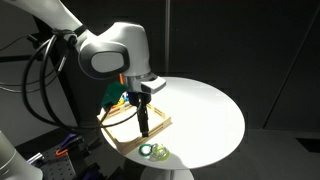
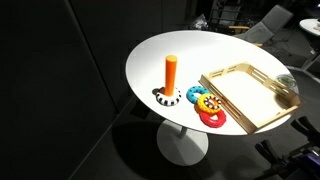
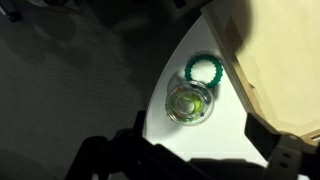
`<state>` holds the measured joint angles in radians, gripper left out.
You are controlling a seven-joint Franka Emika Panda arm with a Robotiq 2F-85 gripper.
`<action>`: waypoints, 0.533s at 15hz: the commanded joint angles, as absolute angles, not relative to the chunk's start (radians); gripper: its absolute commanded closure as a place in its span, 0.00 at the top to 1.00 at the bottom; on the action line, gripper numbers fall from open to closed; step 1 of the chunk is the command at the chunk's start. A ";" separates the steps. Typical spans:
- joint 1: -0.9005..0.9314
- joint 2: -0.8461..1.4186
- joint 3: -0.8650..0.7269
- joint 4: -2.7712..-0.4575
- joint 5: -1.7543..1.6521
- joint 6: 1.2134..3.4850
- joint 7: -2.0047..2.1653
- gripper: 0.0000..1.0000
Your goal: Pick up the clear ring and put it in the tray
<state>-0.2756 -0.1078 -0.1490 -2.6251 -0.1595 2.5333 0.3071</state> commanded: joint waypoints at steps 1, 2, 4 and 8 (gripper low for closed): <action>-0.279 -0.030 -0.186 -2.583 -0.153 2.571 0.310 1.00; -0.276 -0.011 -0.196 -2.576 -0.143 2.581 0.303 1.00; -0.270 0.033 -0.208 -2.562 -0.132 2.612 0.297 1.00; -0.257 0.130 -0.223 -2.520 -0.116 2.662 0.303 1.00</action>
<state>-0.2749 0.0528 -0.2059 -2.5738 -0.1419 2.6369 0.3071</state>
